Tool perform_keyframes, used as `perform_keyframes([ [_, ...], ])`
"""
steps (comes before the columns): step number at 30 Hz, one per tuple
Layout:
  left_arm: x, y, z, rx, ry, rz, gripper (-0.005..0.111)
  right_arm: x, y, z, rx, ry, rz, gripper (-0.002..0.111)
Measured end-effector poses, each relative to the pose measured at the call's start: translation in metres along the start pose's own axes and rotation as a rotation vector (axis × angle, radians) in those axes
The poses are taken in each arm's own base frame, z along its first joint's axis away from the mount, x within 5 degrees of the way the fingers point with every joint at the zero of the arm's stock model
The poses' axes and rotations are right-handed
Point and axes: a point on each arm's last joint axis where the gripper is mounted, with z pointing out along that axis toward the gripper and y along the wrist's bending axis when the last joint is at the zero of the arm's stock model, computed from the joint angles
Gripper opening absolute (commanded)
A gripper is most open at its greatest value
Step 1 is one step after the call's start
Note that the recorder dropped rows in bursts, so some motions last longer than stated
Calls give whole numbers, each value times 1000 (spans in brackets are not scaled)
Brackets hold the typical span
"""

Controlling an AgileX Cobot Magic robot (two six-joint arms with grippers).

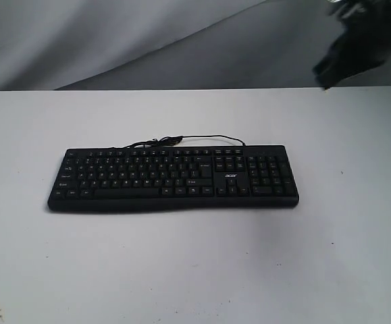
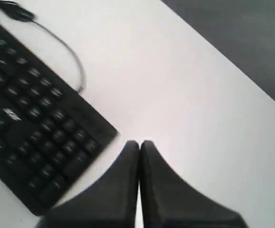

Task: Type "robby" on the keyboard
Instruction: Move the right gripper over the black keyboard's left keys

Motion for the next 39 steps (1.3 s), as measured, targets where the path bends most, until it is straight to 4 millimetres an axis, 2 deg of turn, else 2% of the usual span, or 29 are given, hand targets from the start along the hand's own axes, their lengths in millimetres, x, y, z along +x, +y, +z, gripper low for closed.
perform_keyframes([
  [5,0,0,0,0,0,0,1,-46,86,59,-170,-44,-187,0],
  [10,0,0,0,0,0,0,1,-74,168,103,-343,-18,-315,0],
  [13,0,0,0,0,0,0,1,-87,201,119,-394,-15,-329,0],
  [16,0,0,0,0,0,0,1,-98,223,130,-418,-23,-325,0],
  [22,0,0,0,0,0,0,1,-113,245,155,-417,-26,-323,0],
  [25,0,0,0,0,0,0,1,-116,244,174,-388,-10,-311,0],
  [26,0,0,0,0,0,0,1,-117,244,187,-372,2,-313,0],
  [30,0,0,0,0,0,0,1,-127,242,209,-336,10,-332,0],
  [35,0,0,0,0,0,0,1,-129,243,224,-328,10,-330,0],
  [39,0,0,0,0,0,0,1,-130,243,224,-324,-1,-325,0],
])
